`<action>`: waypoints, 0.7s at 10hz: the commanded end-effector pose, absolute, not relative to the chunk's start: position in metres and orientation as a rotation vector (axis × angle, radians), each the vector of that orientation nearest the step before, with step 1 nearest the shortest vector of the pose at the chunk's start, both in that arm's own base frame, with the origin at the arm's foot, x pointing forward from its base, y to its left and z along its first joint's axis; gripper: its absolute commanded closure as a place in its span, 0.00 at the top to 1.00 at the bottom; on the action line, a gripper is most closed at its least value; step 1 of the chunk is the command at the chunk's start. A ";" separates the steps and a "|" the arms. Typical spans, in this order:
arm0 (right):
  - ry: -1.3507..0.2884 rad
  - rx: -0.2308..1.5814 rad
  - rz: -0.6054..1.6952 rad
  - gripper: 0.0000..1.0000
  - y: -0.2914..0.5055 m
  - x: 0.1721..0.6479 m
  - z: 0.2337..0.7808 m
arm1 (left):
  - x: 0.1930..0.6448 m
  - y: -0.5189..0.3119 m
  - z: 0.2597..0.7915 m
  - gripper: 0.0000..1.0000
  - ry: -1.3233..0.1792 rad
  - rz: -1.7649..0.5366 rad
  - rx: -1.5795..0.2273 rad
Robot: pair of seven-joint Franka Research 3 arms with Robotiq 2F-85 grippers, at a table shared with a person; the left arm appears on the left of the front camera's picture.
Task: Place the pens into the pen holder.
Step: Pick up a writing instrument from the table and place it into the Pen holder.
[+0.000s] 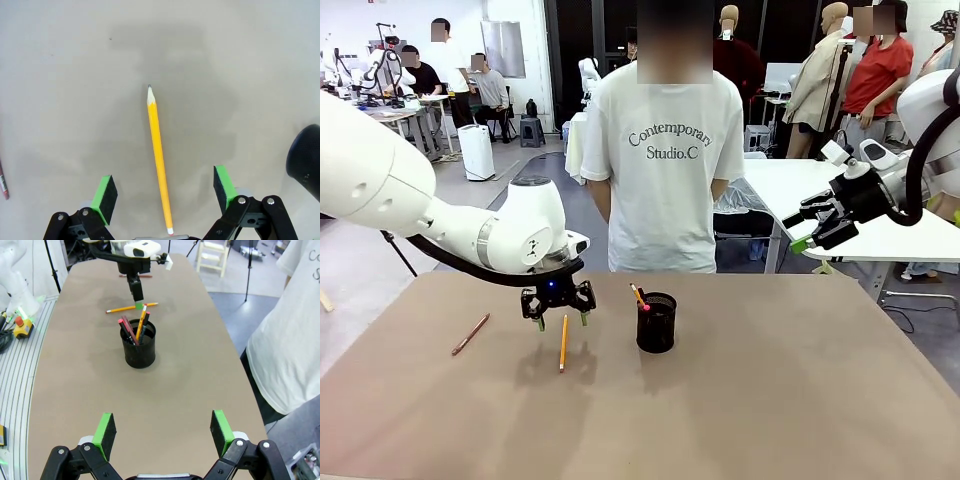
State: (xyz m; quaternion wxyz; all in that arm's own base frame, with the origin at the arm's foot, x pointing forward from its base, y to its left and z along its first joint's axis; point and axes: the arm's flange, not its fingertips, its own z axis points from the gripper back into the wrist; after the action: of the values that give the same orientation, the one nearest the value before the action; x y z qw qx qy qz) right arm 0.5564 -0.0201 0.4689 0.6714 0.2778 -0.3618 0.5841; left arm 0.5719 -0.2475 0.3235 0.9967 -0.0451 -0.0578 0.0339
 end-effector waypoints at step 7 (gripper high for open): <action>-0.800 0.616 1.307 1.00 -0.019 0.557 0.472 | 0.572 -0.251 0.324 1.00 -0.134 0.089 -0.076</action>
State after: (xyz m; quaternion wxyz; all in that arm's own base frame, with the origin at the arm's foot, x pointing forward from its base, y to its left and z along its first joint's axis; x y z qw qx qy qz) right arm 0.5564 -0.0201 0.4688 0.6714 0.2778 -0.3618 0.5841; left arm 0.5710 -0.2500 0.3235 0.9967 -0.0450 -0.0583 0.0352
